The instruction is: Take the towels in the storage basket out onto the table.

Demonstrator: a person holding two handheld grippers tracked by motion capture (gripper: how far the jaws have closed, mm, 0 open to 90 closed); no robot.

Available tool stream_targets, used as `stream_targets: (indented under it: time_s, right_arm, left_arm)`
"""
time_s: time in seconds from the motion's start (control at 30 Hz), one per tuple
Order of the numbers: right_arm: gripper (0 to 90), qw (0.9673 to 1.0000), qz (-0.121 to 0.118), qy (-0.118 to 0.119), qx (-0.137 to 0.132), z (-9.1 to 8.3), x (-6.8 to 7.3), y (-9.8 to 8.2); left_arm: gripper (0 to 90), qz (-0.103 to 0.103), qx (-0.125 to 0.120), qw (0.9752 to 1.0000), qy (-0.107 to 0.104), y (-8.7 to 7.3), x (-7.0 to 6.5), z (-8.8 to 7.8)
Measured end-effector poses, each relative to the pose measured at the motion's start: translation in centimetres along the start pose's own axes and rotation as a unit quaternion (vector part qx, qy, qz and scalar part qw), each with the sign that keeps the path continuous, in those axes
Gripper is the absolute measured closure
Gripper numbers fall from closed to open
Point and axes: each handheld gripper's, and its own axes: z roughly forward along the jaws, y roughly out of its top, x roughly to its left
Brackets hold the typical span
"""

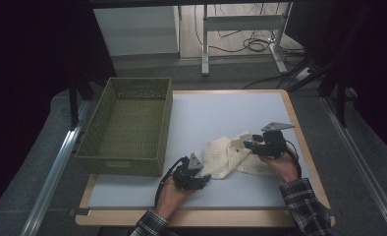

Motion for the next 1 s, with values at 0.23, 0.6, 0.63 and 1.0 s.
stream_targets:
  time_s: [0.23,0.6,0.63,1.0]
  right_arm:
    - [89.5,0.9997,0.003,-0.020,0.014,2.2,-0.3,-0.2]
    - [90.0,0.9994,-0.003,-0.027,-0.020,-1.2,-0.6,1.3]
    - [90.0,0.9994,-0.002,-0.028,-0.022,-1.4,-0.7,1.4]
    - [52.4,0.9999,0.000,-0.010,-0.002,0.6,-0.6,0.3]
  left_arm:
    - [84.6,-0.010,-0.009,0.9999,-0.007,0.0,0.5,0.1]
    - [86.7,-0.015,-0.056,0.9982,0.013,3.0,1.7,-2.6]
    - [86.6,-0.016,-0.059,0.9980,0.016,3.5,1.9,-2.9]
    - [85.4,-0.023,-0.054,0.9982,0.013,5.1,2.9,-3.3]
